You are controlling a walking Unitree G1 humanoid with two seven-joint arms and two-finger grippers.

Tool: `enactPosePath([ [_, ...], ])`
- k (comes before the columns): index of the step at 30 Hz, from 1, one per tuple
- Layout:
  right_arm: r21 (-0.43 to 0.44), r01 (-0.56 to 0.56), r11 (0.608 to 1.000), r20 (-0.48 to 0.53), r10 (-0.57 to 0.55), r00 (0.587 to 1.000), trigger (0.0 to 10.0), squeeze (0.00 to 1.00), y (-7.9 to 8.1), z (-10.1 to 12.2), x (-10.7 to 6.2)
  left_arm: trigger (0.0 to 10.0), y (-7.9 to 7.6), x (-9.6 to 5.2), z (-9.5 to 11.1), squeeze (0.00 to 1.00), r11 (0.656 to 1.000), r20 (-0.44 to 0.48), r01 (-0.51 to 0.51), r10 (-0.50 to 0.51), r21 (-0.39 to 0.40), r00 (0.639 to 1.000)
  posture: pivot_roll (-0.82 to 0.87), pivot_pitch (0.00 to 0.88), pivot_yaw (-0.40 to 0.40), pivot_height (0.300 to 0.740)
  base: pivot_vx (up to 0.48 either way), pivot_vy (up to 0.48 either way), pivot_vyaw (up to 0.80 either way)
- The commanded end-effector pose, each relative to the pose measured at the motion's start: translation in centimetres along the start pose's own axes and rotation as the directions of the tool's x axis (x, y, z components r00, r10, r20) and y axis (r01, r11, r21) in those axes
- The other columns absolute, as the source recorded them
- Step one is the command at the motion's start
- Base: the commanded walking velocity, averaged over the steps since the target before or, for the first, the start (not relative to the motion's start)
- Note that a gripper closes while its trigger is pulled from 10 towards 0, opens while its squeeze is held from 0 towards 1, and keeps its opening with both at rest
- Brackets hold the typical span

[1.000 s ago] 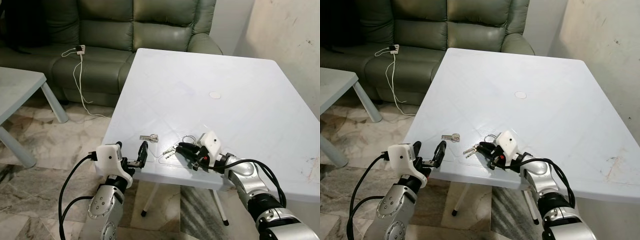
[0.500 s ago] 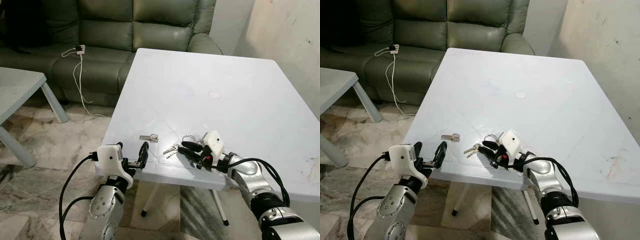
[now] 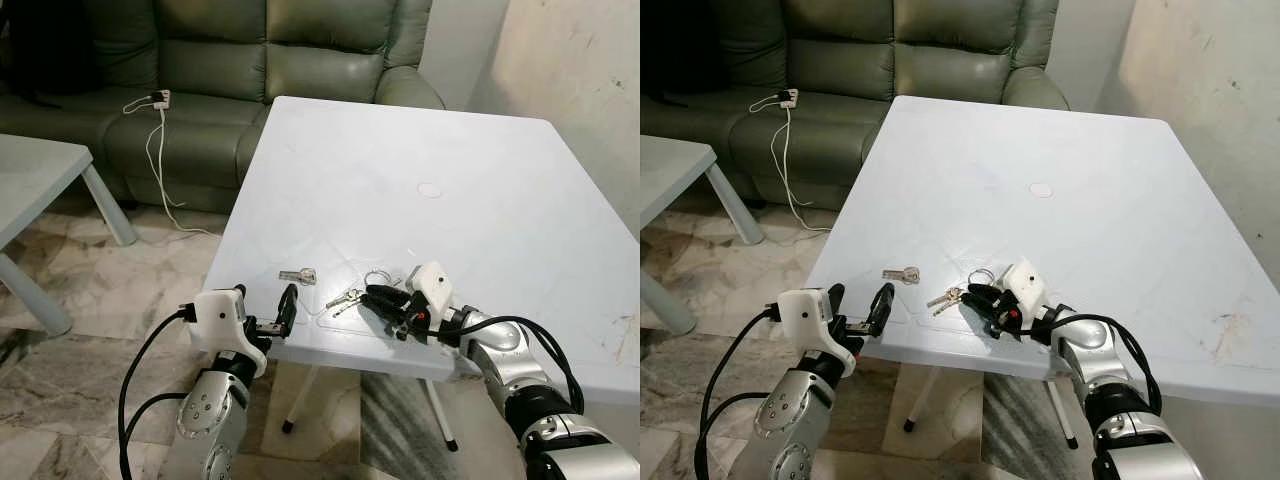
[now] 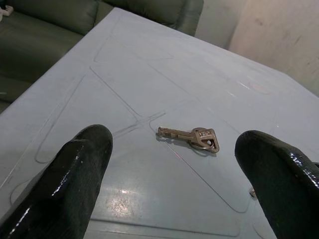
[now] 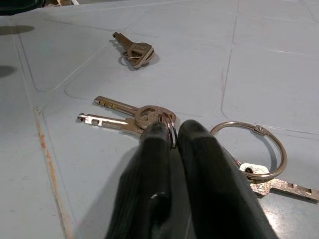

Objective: Hang keys on a hook

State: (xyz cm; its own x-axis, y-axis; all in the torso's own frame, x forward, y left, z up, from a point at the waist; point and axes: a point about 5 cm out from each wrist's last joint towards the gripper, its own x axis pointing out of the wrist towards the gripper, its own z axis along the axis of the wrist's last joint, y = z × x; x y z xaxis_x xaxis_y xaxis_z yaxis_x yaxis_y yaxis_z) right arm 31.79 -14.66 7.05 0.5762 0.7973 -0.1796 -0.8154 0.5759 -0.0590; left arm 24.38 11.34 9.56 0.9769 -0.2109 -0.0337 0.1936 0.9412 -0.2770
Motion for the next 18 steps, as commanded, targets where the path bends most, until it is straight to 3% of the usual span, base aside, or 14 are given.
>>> enactPosePath([
  [1, -0.015, 0.01, 1.0, 0.007, -0.01, 1.0, 0.0, 0.0, -0.59, 0.37, -0.36, 10.0, -1.09, 0.03, 0.15, 0.0, 0.999, 0.01, 0.016, -0.016, -0.029, 1.0, 0.06, 0.046, -0.092, 0.74, 0.0, 0.0, 0.0],
  [8, -0.015, -0.003, 1.0, 0.0, 0.003, 1.0, 0.0, 0.0, -0.47, 0.2, -0.44, 10.0, -1.0, 0.0, 0.14, 0.0, 0.999, 0.009, 0.012, -0.011, -0.035, 1.0, 0.06, 0.047, -0.093, 0.74, 0.0, 0.0, 0.0],
  [10, -0.023, 0.004, 1.0, -0.005, -0.005, 1.0, 10.0, 0.0, -0.54, 0.2, -0.49, 10.0, -1.01, 0.01, 0.13, 0.0, 0.999, 0.009, 0.012, -0.011, -0.034, 1.0, 0.06, 0.047, -0.093, 0.74, 0.0, 0.0, 0.0],
  [11, -0.021, 0.0, 1.0, -0.005, 0.0, 1.0, 9.2, 0.0, -0.51, 0.17, -0.51, 10.0, -1.01, 0.02, 0.12, 0.0, 0.999, 0.008, 0.012, -0.011, -0.034, 1.0, 0.06, 0.044, -0.093, 0.74, 0.0, 0.0, 0.0],
  [13, -0.023, -0.002, 1.0, -0.005, 0.002, 1.0, 9.2, 0.0, -0.51, 0.17, -0.54, 10.0, -1.02, 0.03, 0.12, 0.0, 0.999, 0.008, 0.012, -0.012, -0.035, 1.0, 0.06, 0.044, -0.093, 0.74, 0.0, 0.0, 0.0],
  [14, -0.029, 0.001, 1.0, -0.009, -0.002, 1.0, 10.0, 0.0, -0.55, 0.15, -0.58, 10.0, -1.02, 0.03, 0.11, 0.0, 0.999, 0.008, 0.012, -0.012, -0.034, 1.0, 0.06, 0.044, -0.093, 0.74, 0.0, 0.0, 0.0],
  [18, -0.027, -0.004, 1.0, -0.013, 0.004, 1.0, 10.0, 0.0, -0.57, 0.12, -0.63, 10.0, -1.0, 0.08, 0.1, 0.0, 0.999, 0.008, 0.012, -0.011, -0.035, 1.0, 0.06, 0.039, -0.095, 0.74, 0.0, 0.0, 0.0],
])
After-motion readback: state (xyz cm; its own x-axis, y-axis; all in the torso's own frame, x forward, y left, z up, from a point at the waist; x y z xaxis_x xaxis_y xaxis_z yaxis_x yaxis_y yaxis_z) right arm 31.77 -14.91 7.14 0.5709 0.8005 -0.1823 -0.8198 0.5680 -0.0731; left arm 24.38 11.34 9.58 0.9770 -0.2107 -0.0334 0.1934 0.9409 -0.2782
